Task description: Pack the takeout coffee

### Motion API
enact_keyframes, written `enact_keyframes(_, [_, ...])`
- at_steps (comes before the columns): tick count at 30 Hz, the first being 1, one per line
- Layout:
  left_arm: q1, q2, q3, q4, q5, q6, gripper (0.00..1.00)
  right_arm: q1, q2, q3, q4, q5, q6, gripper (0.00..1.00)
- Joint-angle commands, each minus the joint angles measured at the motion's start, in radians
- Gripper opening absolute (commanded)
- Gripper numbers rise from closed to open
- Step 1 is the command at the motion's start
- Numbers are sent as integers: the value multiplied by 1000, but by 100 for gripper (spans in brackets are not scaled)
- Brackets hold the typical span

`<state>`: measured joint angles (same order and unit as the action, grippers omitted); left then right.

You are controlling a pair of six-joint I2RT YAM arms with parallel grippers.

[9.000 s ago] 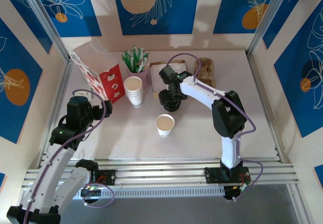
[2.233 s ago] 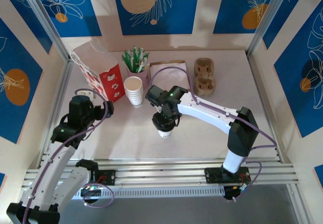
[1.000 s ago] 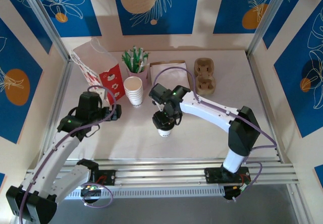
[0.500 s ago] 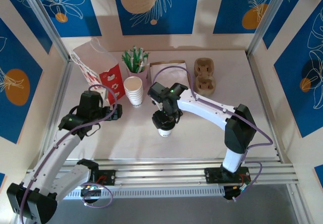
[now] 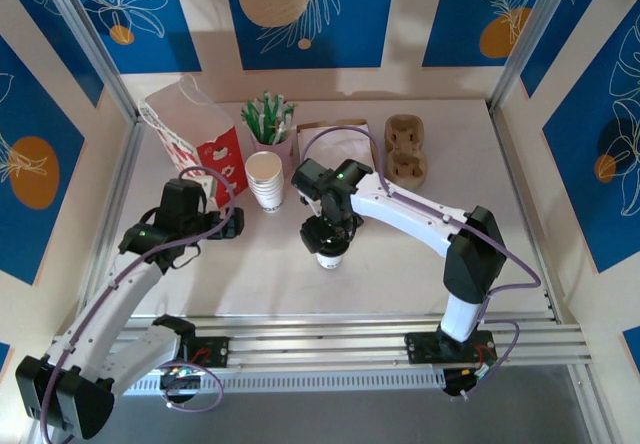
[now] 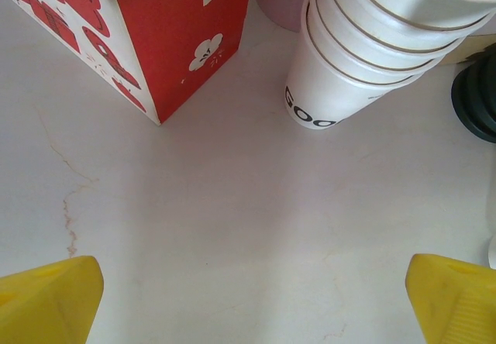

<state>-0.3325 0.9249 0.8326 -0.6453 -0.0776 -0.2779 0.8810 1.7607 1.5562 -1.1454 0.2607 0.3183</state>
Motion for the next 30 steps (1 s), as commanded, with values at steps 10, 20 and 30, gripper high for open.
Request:
enact_keyframes(10, [-17, 10, 42, -24, 24, 22, 100, -7, -38, -29, 10, -58, -21, 85])
enact_keyframes(20, [-19, 14, 45, -27, 33, 20, 100, -11, -56, -34, 15, -66, -24, 92])
enact_keyframes(30, [-23, 17, 47, -30, 39, 21, 100, -7, -62, -49, 19, -63, -21, 99])
